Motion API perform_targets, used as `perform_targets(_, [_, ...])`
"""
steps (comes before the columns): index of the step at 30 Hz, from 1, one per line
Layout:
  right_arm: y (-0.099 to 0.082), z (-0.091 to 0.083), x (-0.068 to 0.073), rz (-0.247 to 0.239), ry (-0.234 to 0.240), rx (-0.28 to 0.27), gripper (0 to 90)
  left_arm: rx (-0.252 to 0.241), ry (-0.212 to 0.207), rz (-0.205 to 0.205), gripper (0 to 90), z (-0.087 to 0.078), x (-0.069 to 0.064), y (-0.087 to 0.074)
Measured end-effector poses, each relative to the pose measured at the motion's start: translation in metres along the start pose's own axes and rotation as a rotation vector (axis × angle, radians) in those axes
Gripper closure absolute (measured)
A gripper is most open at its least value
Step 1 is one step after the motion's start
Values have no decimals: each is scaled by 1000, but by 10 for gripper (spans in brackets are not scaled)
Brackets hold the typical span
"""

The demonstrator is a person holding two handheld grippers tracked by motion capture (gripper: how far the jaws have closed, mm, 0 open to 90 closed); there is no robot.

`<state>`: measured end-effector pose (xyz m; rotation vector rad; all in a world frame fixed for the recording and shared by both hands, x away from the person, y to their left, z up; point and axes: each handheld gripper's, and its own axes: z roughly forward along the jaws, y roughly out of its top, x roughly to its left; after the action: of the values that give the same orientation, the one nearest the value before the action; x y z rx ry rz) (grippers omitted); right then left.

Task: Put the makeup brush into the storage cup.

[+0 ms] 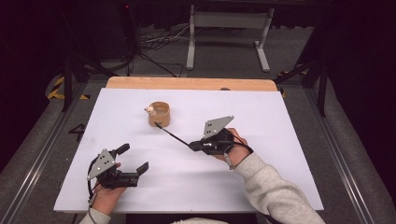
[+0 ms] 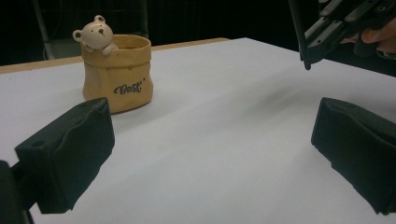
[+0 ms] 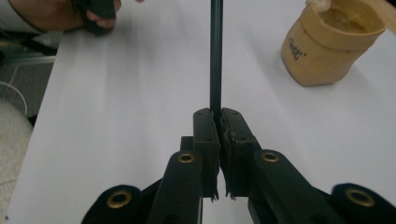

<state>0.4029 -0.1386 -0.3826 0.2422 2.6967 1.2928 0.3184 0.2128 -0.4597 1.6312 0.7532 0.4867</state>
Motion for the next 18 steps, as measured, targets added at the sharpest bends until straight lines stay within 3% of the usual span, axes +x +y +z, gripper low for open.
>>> perform_targets(13, [-38,-11,17,91,-51,-312,858,4,-1,6,3,0,-1,0])
perform_targets(18, [-52,-14,23,88,-70,-418,858,2,-5,3,4,1,-1,0])
